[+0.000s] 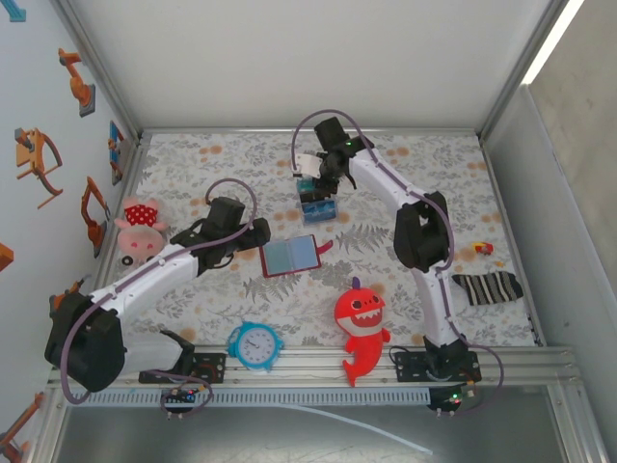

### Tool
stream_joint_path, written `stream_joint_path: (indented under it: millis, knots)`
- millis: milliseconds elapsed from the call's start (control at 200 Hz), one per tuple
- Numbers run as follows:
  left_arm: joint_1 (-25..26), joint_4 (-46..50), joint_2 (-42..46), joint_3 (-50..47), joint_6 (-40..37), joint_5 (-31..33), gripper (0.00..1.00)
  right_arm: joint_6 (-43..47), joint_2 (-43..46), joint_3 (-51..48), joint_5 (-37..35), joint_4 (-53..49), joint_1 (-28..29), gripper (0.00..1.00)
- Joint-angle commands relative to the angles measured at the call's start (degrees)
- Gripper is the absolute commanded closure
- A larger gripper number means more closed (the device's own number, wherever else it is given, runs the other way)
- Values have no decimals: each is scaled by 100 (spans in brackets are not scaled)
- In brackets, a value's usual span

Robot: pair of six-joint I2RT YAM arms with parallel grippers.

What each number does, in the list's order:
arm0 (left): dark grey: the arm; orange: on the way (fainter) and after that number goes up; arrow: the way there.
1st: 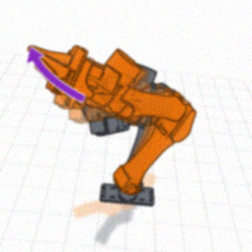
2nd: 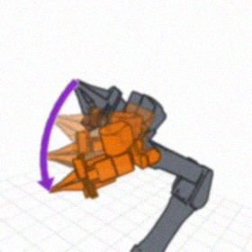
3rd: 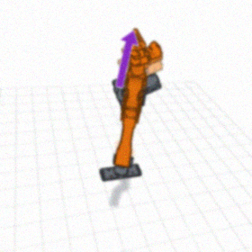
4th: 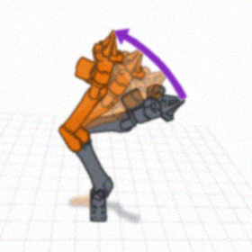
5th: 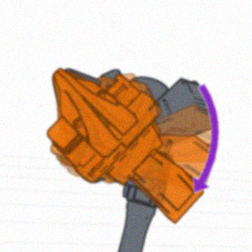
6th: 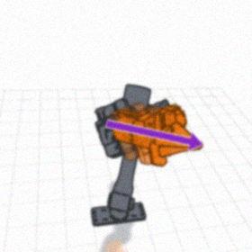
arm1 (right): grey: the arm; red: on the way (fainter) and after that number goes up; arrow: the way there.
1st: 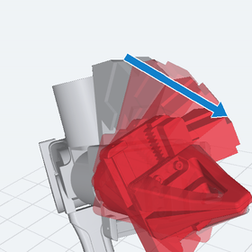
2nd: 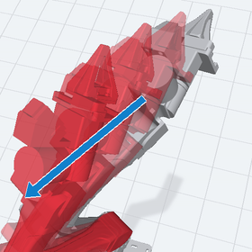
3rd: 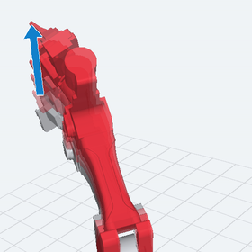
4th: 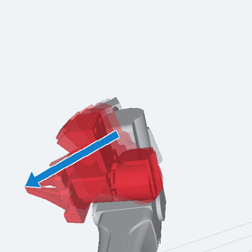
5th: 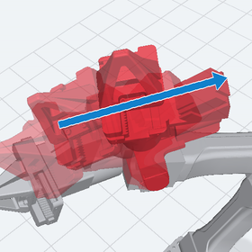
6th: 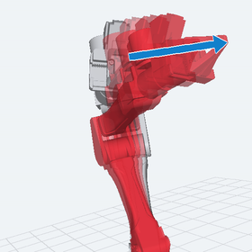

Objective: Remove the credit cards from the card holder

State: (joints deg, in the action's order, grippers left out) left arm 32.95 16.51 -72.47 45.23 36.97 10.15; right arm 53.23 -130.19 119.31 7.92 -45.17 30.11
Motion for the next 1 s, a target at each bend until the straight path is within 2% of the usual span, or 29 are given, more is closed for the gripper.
stream_joint_path:
  millis: [0,536,686,906,997]
  knots:
    - [-34,69,-96,18,92,-69,4,169,-167,274,-26,-251,-23,100]
    - [-50,57,-247,127,65,-132,5,113,-557,504,-163,-405,-67,100]
    - [-52,62,-280,144,57,-155,5,-82,-674,693,-289,-352,-132,97]
    - [-52,45,-272,133,48,-181,5,-251,-685,754,-405,-345,-187,100]
    - [-52,27,-275,126,45,-198,5,-312,-666,736,-414,-344,-196,96]
